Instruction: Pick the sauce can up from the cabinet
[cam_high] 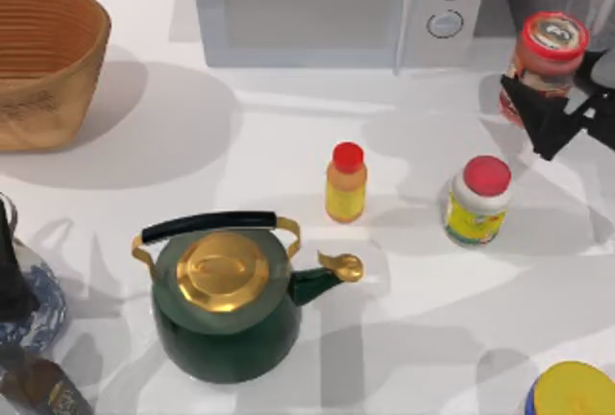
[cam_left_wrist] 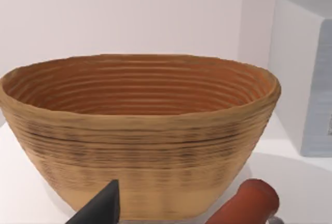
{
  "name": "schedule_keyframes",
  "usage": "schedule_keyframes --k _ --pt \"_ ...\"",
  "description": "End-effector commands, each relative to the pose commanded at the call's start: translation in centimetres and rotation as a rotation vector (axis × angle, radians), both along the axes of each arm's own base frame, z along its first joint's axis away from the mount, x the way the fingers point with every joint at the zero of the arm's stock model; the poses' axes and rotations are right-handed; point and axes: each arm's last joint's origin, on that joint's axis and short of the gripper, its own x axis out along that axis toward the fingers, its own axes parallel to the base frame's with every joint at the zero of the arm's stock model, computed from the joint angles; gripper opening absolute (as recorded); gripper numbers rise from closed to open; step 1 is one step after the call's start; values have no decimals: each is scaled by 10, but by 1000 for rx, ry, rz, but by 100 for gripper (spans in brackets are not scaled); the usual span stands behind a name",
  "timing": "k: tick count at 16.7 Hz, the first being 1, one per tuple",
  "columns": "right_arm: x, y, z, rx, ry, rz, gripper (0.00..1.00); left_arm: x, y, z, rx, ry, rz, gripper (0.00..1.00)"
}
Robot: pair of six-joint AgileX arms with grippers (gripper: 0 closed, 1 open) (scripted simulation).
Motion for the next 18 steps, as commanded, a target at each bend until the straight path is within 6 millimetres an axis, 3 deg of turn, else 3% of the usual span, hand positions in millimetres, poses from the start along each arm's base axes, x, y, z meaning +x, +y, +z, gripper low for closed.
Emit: schedule_keyframes --k 3,7,18 --pt "12 13 -7 -2 -6 2 0 0 0 0 0 0 0 100" --pt "12 14 -7 -2 -6 2 0 0 0 0 0 0 0 100" --pt "12 14 -7 -2 -6 2 83 0 0 0 0 0 0 100"
